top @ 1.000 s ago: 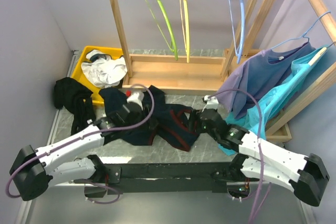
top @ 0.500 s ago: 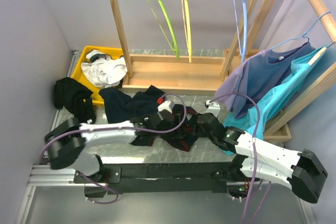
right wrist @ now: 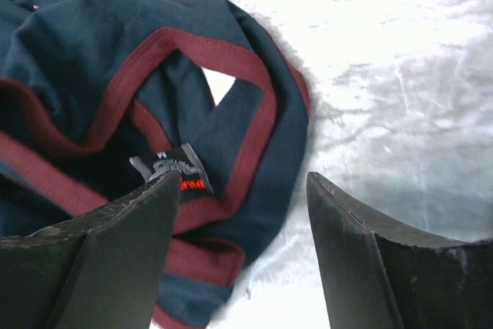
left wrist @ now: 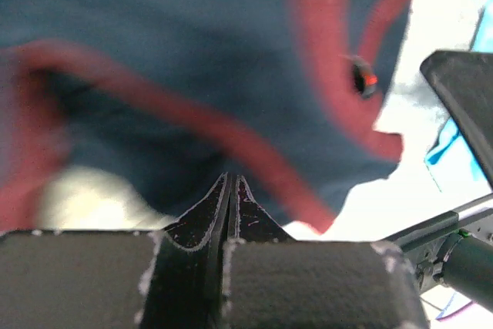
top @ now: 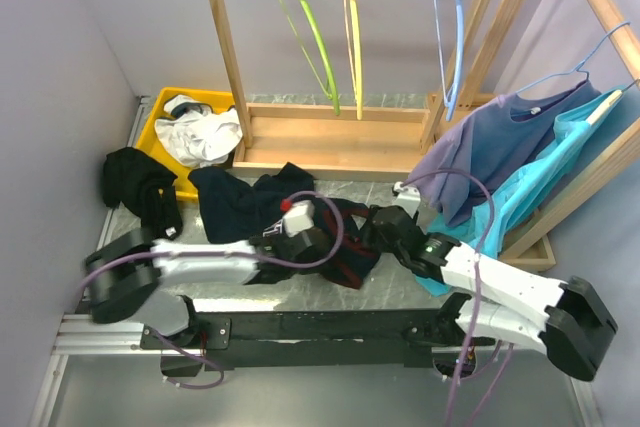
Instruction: Place the tank top on the hanger
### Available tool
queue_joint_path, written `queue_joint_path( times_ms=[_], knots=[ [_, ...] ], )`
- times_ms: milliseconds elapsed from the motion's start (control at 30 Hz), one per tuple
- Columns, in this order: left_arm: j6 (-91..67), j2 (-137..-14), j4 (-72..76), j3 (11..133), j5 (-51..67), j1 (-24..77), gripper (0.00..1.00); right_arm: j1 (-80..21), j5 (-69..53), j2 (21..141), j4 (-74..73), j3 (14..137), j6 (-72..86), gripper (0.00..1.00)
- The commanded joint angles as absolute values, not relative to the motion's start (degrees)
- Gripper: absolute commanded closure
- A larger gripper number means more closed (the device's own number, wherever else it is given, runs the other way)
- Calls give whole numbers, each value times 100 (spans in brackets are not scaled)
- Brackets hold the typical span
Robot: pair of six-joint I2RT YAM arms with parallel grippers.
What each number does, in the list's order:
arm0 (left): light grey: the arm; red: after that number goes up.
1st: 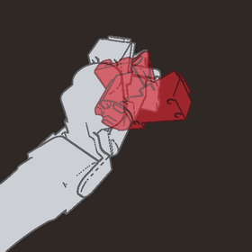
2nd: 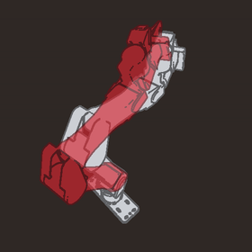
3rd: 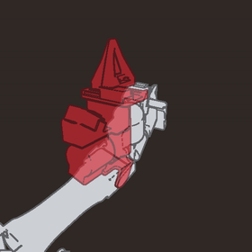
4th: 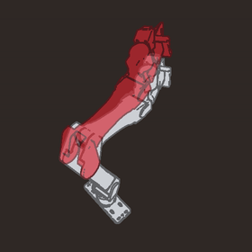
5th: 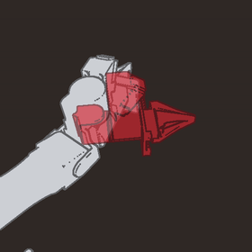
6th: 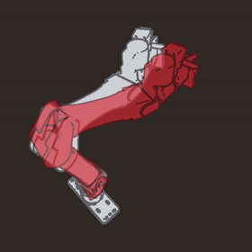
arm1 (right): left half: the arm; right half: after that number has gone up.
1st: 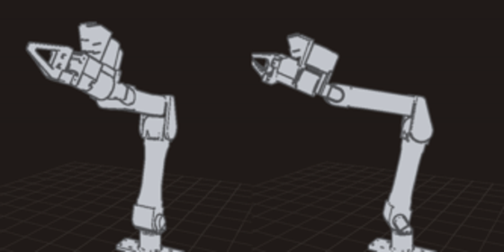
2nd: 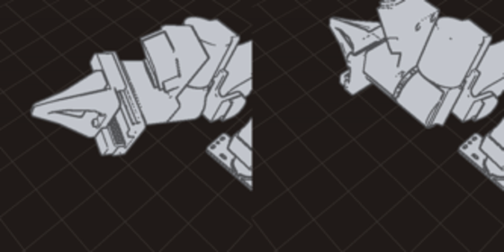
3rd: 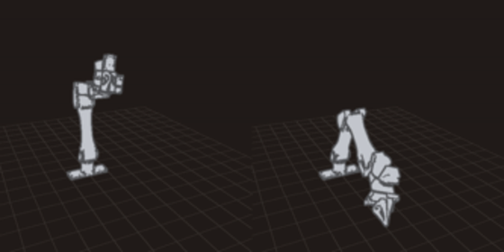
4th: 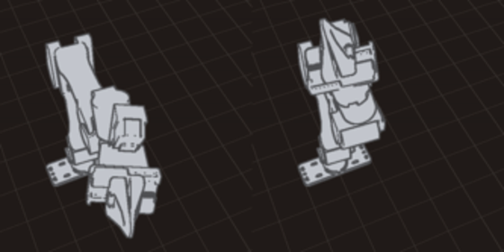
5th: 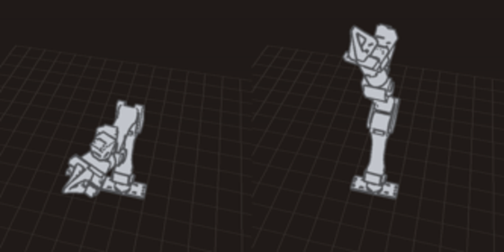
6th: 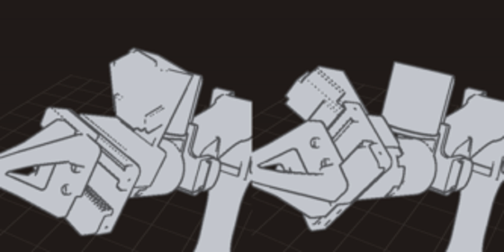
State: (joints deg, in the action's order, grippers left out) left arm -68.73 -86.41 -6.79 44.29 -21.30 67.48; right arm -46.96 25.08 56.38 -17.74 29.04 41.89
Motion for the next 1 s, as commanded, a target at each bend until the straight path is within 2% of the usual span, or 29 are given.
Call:
queue_joint_path(
  times_ms=[0,100,167,200,267,333,367,433,500,600,700,833,900,967],
  knots=[
    [-7479,-7183,-1580,3738,-2847,6776,99,-4588,2373,6274,-899,3251,4017,26],
    [-7690,-6225,-2179,3307,-2988,6768,99,-4535,2434,6863,-616,3471,3973,26],
    [-7270,-5758,-1917,3147,-2796,6759,99,-4439,2487,7153,-580,3568,4034,27],
    [-7173,-5696,-1768,3103,-2725,6759,95,-4299,2479,7189,-528,3577,4086,27],
    [-6839,-5844,-1390,3198,-2602,6759,56,-4088,2382,7190,-431,3516,4183,28],
    [-6629,-6473,-1432,3716,-2741,6759,26,-3780,2190,7189,-290,3367,4219,28],
    [-6523,-6747,-1415,3944,-2881,6759,20,-3710,2162,7198,-264,3331,4210,28],
    [-6600,-7605,-1642,4787,-3058,6733,17,-3657,2162,7251,-255,3305,4210,28],
    [-6828,-8154,-2213,5646,-3451,6715,17,-3648,2110,7391,-168,3296,4175,28],
    [-7548,-8902,-2592,6273,-3839,6706,20,-3630,2066,7611,-62,3322,4148,29],
    [-7655,-9245,-2216,6415,-3780,6671,25,-3621,2083,7778,-9,3340,4166,29],
    [-7962,-9835,-2689,6662,-3621,6583,54,-3586,2022,8155,-17,3498,4166,30],
    [-8050,-9739,-2690,6408,-3595,6583,63,-3586,2004,8296,157,3559,4201,34],
    [-8051,-9546,-2488,5988,-3551,6592,78,-3595,1951,8481,228,3560,4219,36]
  ],
)
